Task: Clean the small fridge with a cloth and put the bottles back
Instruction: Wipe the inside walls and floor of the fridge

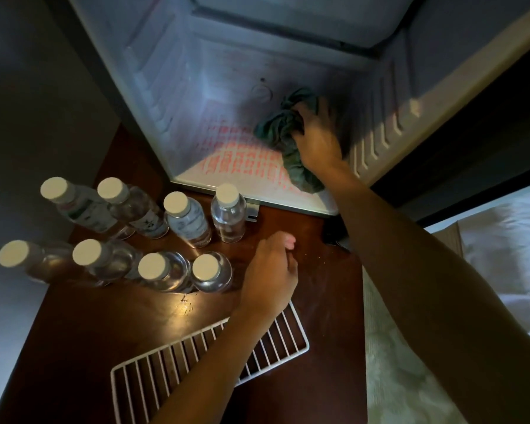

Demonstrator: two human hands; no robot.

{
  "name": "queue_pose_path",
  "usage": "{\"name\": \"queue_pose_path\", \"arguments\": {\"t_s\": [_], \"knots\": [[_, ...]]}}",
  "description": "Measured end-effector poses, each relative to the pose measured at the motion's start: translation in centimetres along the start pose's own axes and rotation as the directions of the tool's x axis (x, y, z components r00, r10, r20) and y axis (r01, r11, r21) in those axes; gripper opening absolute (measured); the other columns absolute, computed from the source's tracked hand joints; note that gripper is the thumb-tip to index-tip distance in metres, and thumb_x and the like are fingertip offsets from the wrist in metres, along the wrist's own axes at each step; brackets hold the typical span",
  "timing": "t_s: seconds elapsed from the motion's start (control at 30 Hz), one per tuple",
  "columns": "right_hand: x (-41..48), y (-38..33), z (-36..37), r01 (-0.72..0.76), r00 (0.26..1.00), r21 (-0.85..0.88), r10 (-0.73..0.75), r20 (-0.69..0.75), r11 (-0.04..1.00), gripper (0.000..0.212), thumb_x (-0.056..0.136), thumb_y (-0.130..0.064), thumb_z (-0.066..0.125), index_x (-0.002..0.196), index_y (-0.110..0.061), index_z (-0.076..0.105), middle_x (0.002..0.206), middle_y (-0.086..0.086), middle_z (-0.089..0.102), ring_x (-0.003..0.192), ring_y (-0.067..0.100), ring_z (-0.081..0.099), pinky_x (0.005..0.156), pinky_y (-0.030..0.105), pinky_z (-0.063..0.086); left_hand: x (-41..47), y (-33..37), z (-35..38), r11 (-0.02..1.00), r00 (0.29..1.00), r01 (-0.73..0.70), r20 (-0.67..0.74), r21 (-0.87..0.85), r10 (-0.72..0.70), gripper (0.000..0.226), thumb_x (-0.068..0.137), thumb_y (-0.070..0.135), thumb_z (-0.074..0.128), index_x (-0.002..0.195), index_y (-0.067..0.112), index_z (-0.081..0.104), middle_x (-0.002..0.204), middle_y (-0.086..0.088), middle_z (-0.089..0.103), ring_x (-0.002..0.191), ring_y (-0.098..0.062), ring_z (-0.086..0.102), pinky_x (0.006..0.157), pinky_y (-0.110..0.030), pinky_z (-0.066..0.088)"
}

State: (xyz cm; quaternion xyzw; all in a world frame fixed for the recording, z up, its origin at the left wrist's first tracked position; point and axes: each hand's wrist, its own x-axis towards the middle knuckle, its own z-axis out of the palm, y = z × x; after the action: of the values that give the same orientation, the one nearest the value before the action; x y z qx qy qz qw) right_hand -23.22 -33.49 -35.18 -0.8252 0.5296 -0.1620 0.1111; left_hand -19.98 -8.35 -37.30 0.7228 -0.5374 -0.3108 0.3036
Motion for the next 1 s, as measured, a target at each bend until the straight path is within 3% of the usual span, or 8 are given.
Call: {"name": "queue_pose_path", "arguments": {"t_s": [0.1, 0.2, 0.33, 0.5, 0.67, 0.83, 0.93, 1.0], "knots": [[0.8, -0.3, -0.4, -0.081, 0.992, -0.096, 0.072, -0.099, 0.992, 0.049, 0.093, -0.012, 0.057, 0.14, -0.024, 0.048, 0.153, 0.018, 0.03, 0.139, 0.044, 0.027, 0.113, 0.058, 0.026, 1.8, 0.4, 0.4, 0.984, 0.992, -0.079, -0.084, 0.157, 0.093, 0.048, 0.092, 0.01, 0.057, 0.139, 0.013, 0.045, 0.135, -0.004, 0.048, 0.128, -0.017, 0.043, 0.101, -0.032, 0.047], [1.7, 0.2, -0.2, -0.102, 0.986, -0.234, 0.067, -0.154, 0.967, 0.05, 0.095, -0.01, 0.052, 0.142, -0.027, 0.045, 0.155, 0.013, 0.03, 0.142, 0.04, 0.022, 0.115, 0.055, 0.018, 3.6, 0.3, 1.3, 0.957, 0.992, -0.088, -0.065, 0.276, 0.11, 0.067, 0.09, 0.007, 0.059, 0.151, 0.005, 0.03, 0.156, -0.013, 0.029, 0.149, -0.027, 0.019, 0.119, -0.039, 0.028], [1.3, 2.1, 2.2, -0.13, 0.989, -0.25, 0.106, -0.105, 0.959, 0.054, 0.094, -0.005, 0.049, 0.144, -0.023, 0.045, 0.156, 0.014, 0.029, 0.142, 0.038, 0.024, 0.117, 0.049, 0.021, 5.1, -0.2, 2.8, 0.95, 0.999, -0.038, -0.021, 0.311, 0.047, 0.085, 0.09, 0.008, 0.059, 0.157, 0.006, 0.007, 0.165, -0.011, -0.006, 0.151, -0.027, -0.015, 0.12, -0.039, 0.016], [3.0, 3.0, 4.6, -0.258, 0.961, 0.01, 0.258, -0.102, 0.966, 0.053, 0.09, -0.005, 0.05, 0.139, -0.023, 0.05, 0.151, 0.016, 0.033, 0.136, 0.038, 0.033, 0.113, 0.046, 0.031, 5.9, -2.0, 3.7, 0.947, 0.999, -0.02, -0.036, 0.322, 0.033, 0.09, 0.089, 0.007, 0.058, 0.157, 0.006, -0.001, 0.165, -0.01, -0.012, 0.151, -0.026, -0.017, 0.119, -0.038, 0.021], [2.5, 4.0, 5.9, -0.232, 0.966, 0.102, 0.241, -0.089, 0.967, 0.052, 0.086, -0.029, 0.056, 0.137, -0.025, 0.049, 0.148, 0.016, 0.034, 0.133, 0.038, 0.035, 0.107, 0.046, 0.038, 6.0, -3.4, 3.6, 0.941, 0.996, -0.06, -0.035, 0.332, 0.076, 0.093, 0.085, 0.004, 0.061, 0.157, 0.005, 0.003, 0.166, -0.006, -0.006, 0.152, -0.021, -0.01, 0.115, -0.034, 0.03], [1.8, 3.5, 5.4, -0.232, 0.958, 0.288, 0.27, -0.096, 0.929, 0.045, 0.075, -0.035, 0.06, 0.116, -0.016, 0.061, 0.126, 0.015, 0.05, 0.112, 0.033, 0.05, 0.092, 0.042, 0.047, 6.1, -4.0, 3.0, 0.934, 0.997, -0.069, -0.008, 0.349, 0.076, 0.089, 0.086, 0.002, 0.056, 0.157, 0.008, 0.003, 0.166, -0.002, -0.003, 0.152, -0.018, -0.008, 0.11, -0.039, 0.041], [-0.9, 2.9, 5.1, -0.188, 0.965, 0.281, 0.23, -0.128, 0.941, 0.039, 0.071, -0.037, 0.059, 0.1, -0.011, 0.065, 0.106, 0.017, 0.059, 0.094, 0.033, 0.056, 0.077, 0.035, 0.049, 6.2, -4.0, 2.8, 0.947, 0.998, -0.056, -0.006, 0.318, 0.061, 0.089, 0.085, -0.002, 0.053, 0.157, 0.009, 0.003, 0.166, 0.0, -0.004, 0.152, -0.016, -0.01, 0.111, -0.041, 0.04], [-3.1, 2.4, 4.7, -0.203, 0.966, 0.244, 0.235, -0.11, 0.948, 0.044, 0.069, -0.037, 0.06, 0.101, -0.009, 0.068, 0.104, 0.021, 0.061, 0.096, 0.038, 0.057, 0.077, 0.036, 0.047, 6.2, -3.5, 2.8, 0.957, 1.0, -0.025, -0.009, 0.288, 0.029, 0.089, 0.083, -0.004, 0.054, 0.157, 0.009, 0.005, 0.166, -0.001, -0.003, 0.152, -0.017, -0.009, 0.113, -0.042, 0.037]]}}
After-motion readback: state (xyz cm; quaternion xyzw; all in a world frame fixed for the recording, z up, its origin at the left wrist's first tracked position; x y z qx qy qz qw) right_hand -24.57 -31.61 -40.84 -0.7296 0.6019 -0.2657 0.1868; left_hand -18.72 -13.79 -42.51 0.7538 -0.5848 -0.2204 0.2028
